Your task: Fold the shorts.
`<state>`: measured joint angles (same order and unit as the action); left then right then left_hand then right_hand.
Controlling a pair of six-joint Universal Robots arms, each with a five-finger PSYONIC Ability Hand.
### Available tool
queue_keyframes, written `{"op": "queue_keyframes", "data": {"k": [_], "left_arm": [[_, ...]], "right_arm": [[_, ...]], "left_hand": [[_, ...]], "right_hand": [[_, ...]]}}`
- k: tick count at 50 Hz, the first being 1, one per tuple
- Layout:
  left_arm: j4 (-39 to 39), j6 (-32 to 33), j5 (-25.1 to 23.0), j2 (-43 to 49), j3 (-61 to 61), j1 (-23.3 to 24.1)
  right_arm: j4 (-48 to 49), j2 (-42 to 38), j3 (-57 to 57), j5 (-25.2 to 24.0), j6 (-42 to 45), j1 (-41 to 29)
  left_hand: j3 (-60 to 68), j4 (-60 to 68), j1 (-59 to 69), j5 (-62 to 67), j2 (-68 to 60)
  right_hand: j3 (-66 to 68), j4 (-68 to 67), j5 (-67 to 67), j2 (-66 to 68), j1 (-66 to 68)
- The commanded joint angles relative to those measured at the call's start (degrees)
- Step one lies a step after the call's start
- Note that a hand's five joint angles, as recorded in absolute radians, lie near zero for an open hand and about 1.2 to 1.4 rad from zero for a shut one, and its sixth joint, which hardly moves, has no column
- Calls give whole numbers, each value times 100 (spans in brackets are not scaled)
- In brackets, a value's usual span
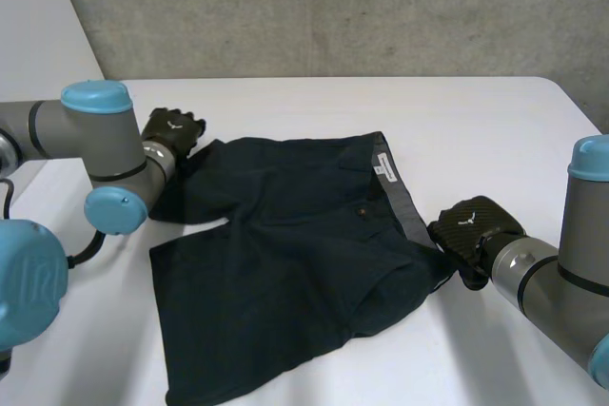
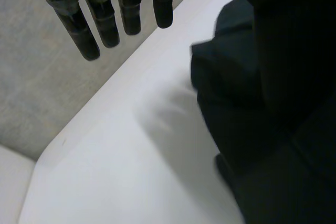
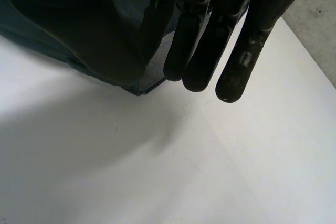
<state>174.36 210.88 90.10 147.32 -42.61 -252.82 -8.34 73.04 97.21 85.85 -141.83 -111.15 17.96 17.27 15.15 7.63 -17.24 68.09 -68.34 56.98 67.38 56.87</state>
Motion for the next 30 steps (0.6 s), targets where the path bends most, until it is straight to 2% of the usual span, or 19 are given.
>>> {"op": "queue_keyframes", "data": {"k": [1, 6, 7, 10, 11, 12, 15, 19, 22, 26, 29, 30], "left_arm": [[-51, -47, -116, -730, -704, 66], [-157, -380, -133, -1538, -1626, -48], [-157, -607, -133, -1852, -1993, -118], [-183, -1013, -124, -2346, -2566, -189], [-200, -1327, -124, -2652, -2942, -215], [-209, -1478, -133, -2803, -3137, -215], [-201, -2014, -142, -3382, -3952, -207], [-201, -2340, -160, -4033, -4902, -128], [-192, -2368, -160, -4394, -5388, -49], [-192, -2403, -125, -4948, -6090, 354], [-209, -2403, -107, -5116, -6329, 540], [-209, -2403, -98, -5186, -6460, 654]], "right_arm": [[17, 0, -44, -24, -389, -12], [25, 35, -44, -51, -539, -21], [43, 61, -9, -94, -530, -21], [69, 166, 35, -296, -486, -3], [69, 280, 96, -540, -443, 14], [69, 307, 132, -639, -425, 14], [78, 395, 281, -1112, -241, 6], [148, 369, 483, -1543, 49, 14], [367, 317, 597, -1685, 138, -21], [1025, 107, 773, -1659, 191, -47], [1317, -35, 774, -1598, 191, -21], [1483, -87, 756, -1563, 182, -12]], "left_hand": [[-371, -302, -90, -338, 299], [-52, 17, 229, -19, -20], [16, 85, 297, 49, -87], [150, 220, 431, 184, -222], [151, 220, 432, 184, -223], [167, 237, 448, 201, -239], [402, 471, 683, 435, -474], [453, 522, 734, 487, -525], [454, 523, 735, 487, -525], [621, 690, 902, 654, -693], [638, 708, 919, 672, -710], [672, 741, 953, 705, -744]], "right_hand": [[1191, -1166, 1302, 1262, 2313], [1191, -1166, 1302, 1262, 2313], [-168, 194, -58, -97, 954], [-1003, 1029, -893, -932, 119], [-1905, 1931, -1795, -1834, -783], [-2114, 2140, -2004, -2043, -992], [-2368, 2393, -2258, -2297, -1246], [-2704, 2730, -2594, -2633, -1582], [-2805, 2831, -2695, -2735, -1683], [-2673, 2698, -2563, -2602, -1551], [-1683, 1709, -1573, -1612, -561], [-447, 472, -337, -376, 675]]}}
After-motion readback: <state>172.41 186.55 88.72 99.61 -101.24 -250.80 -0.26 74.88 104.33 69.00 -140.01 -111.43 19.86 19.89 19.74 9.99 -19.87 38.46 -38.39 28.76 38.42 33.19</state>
